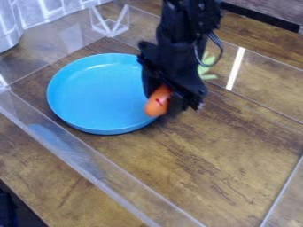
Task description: Put the carrot in the blue tray
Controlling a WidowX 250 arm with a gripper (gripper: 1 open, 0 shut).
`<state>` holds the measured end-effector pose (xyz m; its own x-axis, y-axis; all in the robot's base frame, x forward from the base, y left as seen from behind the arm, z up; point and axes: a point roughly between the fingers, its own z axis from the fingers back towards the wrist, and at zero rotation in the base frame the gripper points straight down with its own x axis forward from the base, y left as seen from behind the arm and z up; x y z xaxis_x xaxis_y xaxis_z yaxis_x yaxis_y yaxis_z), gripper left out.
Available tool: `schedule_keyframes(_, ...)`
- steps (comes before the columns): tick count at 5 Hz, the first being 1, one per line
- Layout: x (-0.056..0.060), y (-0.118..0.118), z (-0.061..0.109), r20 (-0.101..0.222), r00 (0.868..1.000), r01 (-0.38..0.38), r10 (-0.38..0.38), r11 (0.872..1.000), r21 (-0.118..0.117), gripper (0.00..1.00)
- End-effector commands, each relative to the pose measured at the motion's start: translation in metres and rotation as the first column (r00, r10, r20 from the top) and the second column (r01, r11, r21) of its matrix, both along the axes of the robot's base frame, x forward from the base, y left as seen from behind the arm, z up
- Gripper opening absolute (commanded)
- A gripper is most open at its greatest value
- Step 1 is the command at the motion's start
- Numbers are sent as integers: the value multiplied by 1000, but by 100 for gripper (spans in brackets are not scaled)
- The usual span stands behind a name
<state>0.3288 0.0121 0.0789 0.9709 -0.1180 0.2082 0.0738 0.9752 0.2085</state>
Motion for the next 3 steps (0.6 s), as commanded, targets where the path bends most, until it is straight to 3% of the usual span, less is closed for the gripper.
schedule_keyframes(1,14,30,40,68,997,-32,31,999,26,0)
schedule_keyframes(3,7,69,67,69,992,-106,103,994,42,0)
